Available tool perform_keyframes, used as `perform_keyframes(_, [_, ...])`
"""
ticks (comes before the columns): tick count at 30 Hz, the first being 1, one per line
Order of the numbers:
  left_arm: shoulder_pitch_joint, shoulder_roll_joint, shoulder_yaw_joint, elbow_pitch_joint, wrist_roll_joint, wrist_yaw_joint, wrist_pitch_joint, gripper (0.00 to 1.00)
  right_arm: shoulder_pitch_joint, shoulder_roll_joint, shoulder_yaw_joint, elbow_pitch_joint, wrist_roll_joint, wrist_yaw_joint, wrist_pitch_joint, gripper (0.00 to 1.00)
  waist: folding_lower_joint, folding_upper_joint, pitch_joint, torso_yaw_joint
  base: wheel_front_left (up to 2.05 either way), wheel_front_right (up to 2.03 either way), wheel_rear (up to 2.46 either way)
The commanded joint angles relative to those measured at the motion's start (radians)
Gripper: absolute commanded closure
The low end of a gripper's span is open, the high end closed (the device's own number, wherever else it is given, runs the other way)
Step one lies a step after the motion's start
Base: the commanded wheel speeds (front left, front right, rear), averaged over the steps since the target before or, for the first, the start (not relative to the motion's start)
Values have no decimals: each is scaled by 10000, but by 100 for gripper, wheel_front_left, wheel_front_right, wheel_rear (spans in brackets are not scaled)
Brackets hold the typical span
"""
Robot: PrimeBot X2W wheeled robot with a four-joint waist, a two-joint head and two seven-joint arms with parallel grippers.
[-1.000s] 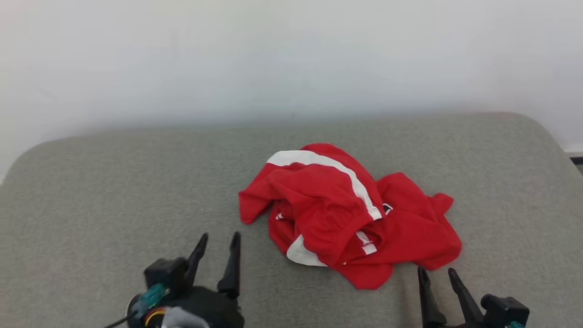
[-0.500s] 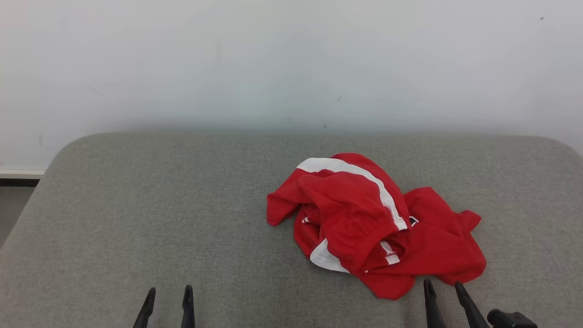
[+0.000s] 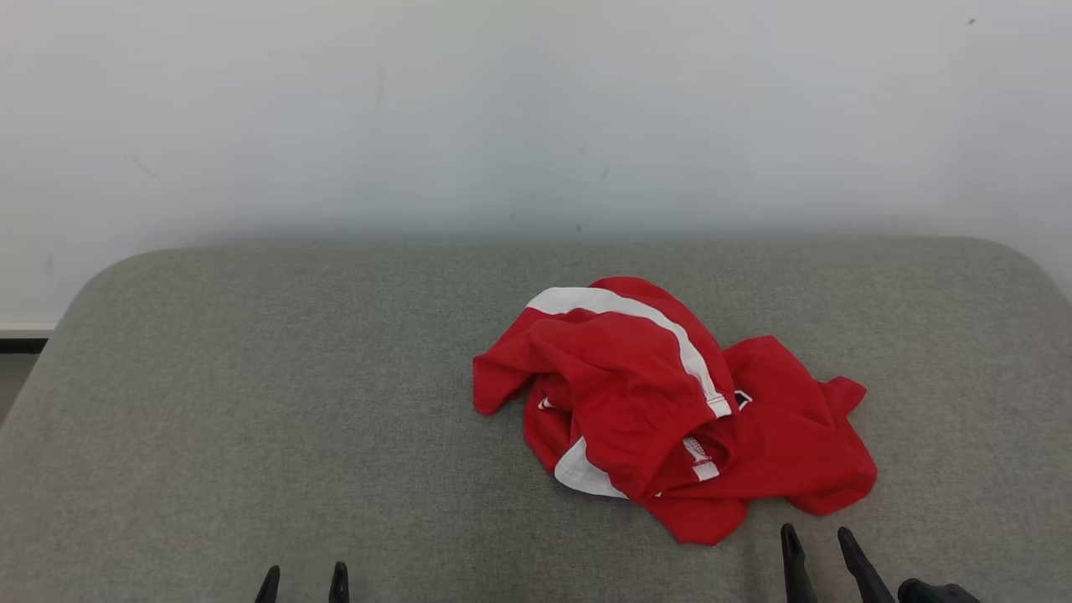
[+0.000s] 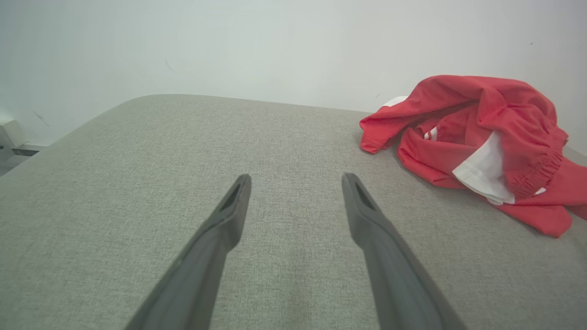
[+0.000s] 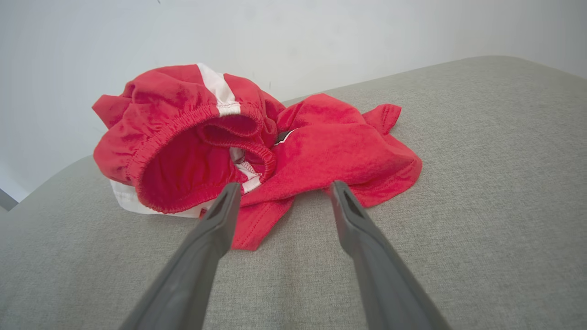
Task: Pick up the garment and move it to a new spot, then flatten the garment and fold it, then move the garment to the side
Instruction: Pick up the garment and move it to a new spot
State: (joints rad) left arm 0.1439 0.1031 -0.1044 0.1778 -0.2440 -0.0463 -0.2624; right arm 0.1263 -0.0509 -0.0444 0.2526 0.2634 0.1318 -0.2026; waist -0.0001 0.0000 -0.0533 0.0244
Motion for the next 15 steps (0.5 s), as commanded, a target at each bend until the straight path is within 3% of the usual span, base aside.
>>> perform_keyframes(1, [-20,-41,63,37,94,-79,-36,0,-68,13,28,-43,31,-21,4,0,1,0,21,-53,0,0,0])
perform_keyframes(7, [-759,-58,-491,552,221,-554,-29,0,-229,15,166,19,164,-21,-28,0,1,0,111,-369,0,0,0])
perform_keyframes(10, [-1514,-31,-993,876,2,-710,571,0,-268,12,198,64,235,-21,-59,0,1,0,181,-630,0,0,0])
perform_keyframes(15, [-3394,91,-1831,1011,-333,-831,2457,0,-377,15,251,135,264,-21,-84,0,1,0,320,-1102,0,0,0])
